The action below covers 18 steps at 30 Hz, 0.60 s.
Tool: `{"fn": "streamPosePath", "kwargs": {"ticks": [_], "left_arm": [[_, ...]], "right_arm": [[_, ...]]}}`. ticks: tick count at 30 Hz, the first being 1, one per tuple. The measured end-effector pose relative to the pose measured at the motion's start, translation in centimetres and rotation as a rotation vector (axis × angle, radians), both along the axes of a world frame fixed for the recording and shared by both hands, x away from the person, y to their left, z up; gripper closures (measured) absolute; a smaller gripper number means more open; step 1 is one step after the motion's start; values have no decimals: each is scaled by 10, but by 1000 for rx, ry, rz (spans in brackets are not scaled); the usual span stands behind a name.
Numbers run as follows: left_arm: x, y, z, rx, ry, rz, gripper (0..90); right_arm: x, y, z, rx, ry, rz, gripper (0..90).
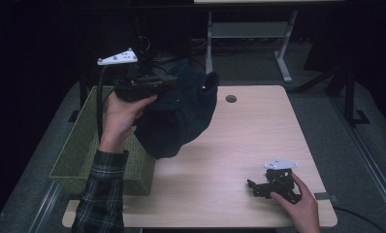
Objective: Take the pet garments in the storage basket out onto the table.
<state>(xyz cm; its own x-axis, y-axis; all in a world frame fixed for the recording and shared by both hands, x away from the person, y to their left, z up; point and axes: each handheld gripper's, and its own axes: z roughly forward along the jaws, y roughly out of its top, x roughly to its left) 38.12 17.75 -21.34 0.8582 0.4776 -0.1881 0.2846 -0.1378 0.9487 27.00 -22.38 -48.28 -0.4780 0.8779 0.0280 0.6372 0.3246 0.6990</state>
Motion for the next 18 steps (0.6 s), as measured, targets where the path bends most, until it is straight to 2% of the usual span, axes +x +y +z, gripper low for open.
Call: {"fn": "streamPosePath", "kwargs": {"ticks": [10, 18], "left_arm": [[8, -39, -17, 5, 16, -55, 816], [14, -67, -38, 20, 38, -87, 815]], "right_arm": [[0, 0, 0, -1, -1, 1, 4], [0, 0, 0, -1, -1, 1, 5]]}}
